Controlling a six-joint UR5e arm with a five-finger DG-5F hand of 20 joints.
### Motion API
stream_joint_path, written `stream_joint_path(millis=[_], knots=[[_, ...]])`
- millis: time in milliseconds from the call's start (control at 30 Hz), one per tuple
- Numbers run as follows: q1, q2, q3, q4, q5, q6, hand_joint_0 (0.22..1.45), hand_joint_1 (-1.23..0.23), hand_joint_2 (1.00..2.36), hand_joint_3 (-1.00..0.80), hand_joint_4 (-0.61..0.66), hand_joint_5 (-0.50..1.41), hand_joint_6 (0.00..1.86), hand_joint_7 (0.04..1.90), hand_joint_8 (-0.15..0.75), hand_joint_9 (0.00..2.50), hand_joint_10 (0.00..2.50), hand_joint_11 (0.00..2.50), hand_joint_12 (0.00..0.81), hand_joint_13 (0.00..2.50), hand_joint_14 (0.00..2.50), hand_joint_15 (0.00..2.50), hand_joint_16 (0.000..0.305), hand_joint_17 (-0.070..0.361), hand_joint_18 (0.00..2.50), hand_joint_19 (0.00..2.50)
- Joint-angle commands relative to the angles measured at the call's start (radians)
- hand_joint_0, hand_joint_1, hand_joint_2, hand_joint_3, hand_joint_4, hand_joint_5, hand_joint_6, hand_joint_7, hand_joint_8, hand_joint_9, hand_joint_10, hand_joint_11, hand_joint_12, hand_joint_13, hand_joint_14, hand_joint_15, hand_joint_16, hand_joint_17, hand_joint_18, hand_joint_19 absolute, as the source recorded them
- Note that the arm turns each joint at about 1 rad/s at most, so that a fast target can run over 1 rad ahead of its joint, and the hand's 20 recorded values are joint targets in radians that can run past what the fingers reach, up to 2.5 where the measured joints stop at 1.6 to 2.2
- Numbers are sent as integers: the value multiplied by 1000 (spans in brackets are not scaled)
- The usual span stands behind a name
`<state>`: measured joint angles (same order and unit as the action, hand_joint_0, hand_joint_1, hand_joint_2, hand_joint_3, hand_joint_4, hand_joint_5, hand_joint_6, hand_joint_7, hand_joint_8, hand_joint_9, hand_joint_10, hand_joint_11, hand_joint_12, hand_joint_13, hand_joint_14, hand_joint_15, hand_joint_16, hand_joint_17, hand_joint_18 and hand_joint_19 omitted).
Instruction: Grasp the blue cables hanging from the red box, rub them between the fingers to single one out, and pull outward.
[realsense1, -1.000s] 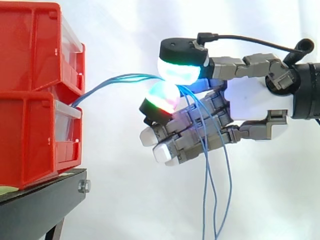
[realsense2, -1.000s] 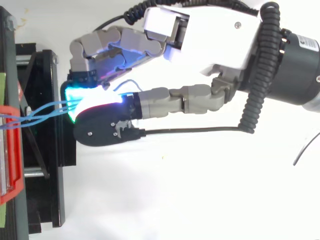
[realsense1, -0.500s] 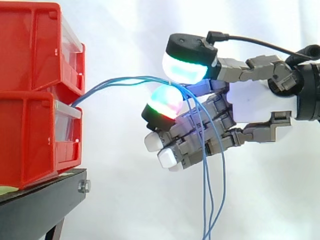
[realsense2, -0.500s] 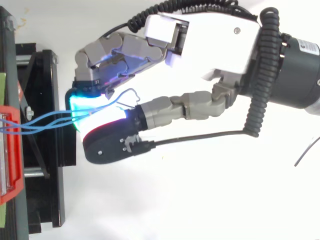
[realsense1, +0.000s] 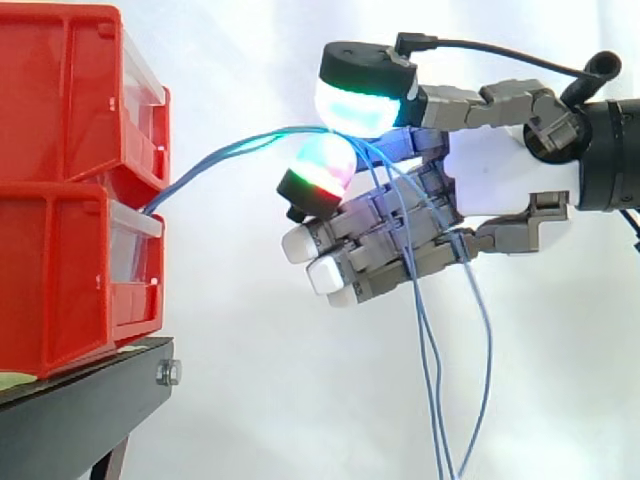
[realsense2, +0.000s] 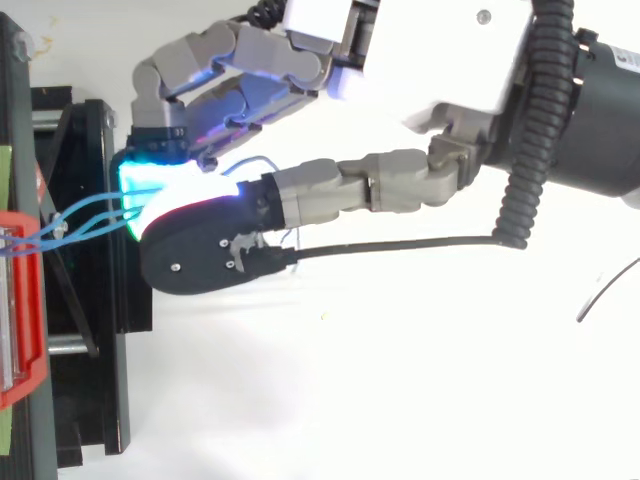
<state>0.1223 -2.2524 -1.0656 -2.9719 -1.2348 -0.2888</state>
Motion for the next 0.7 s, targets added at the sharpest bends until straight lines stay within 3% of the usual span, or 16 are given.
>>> stream_joint_path(millis=[0, 300, 500, 667], knots=[[-3, 1, 10, -6, 0, -6, 578, -632, 1014, -267, 217, -118, 729, 1053, 284, 910, 14, 435, 305, 704, 18, 410, 36, 82, 431, 349], [-4, 1, 10, -6, 1, -7, 594, -760, 1017, -129, 152, -158, 850, 925, 290, 864, 15, 472, 326, 702, 19, 427, 39, 88, 449, 347], [-4, 1, 10, -7, 1, -4, 642, -899, 1016, -244, 141, -179, 871, 861, 266, 807, 16, 499, 316, 670, 19, 431, 37, 84, 437, 339], [-4, -1, 10, -7, 1, -7, 663, -919, 1011, -343, 165, -182, 873, 833, 267, 808, 16, 487, 316, 670, 19, 419, 38, 85, 450, 339]])
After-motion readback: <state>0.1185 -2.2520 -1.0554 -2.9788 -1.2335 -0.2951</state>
